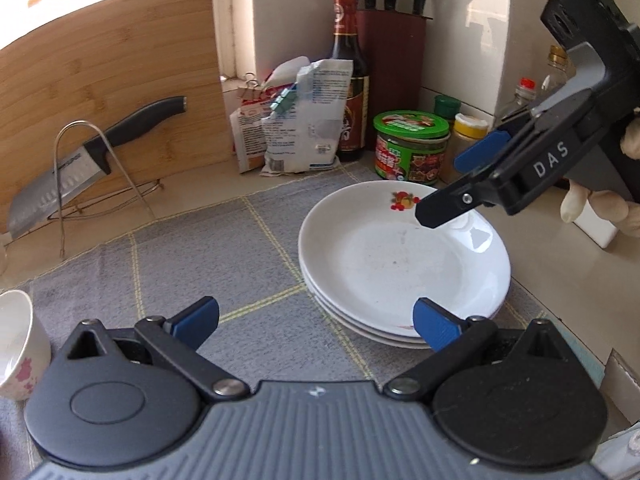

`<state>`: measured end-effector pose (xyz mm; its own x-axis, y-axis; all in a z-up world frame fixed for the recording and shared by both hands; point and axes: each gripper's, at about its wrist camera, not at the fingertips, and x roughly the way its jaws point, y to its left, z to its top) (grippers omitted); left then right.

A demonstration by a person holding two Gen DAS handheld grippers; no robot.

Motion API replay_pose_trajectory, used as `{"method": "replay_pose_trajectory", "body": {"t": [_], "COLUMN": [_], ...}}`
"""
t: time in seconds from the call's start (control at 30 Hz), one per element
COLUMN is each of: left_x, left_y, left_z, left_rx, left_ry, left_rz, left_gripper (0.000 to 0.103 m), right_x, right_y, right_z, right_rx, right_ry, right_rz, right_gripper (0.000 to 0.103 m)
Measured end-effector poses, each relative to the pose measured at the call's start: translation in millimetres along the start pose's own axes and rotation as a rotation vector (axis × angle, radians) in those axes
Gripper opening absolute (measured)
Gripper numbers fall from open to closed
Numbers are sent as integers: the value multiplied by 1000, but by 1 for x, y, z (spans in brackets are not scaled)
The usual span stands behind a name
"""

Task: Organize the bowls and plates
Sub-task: 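Lower the red-flower plate onto the plate stack and open the right gripper, then withdraw the right gripper from the plate stack toward the bowls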

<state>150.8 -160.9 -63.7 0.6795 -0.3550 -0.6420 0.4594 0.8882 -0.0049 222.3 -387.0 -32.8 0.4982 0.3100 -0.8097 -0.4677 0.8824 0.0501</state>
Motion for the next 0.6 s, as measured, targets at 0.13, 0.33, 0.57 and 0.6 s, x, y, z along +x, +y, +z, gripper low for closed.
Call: {"method": "replay_pose_trajectory", "body": {"t": [0.13, 0.33, 0.57, 0.6], "left_x": [-13, -37, -62, -65], "left_y": [8, 19, 49, 54], "left_z": [-7, -20, -40, -42], "left_rx": [-53, -135, -215, -222], "left_ry": [-2, -4, 6, 5], "left_rz": [73, 212, 307, 310], "left_gripper": [102, 102, 102, 102], "right_x": [6, 18, 25, 25], "right_y": [11, 34, 74, 79], "right_z": [4, 15, 19, 19], "right_rx": [-56, -133, -185, -192], "right_ry": [-13, -47, -100, -107], "right_rz": [37, 118, 146, 143], "right_gripper": [103, 103, 103, 103]}}
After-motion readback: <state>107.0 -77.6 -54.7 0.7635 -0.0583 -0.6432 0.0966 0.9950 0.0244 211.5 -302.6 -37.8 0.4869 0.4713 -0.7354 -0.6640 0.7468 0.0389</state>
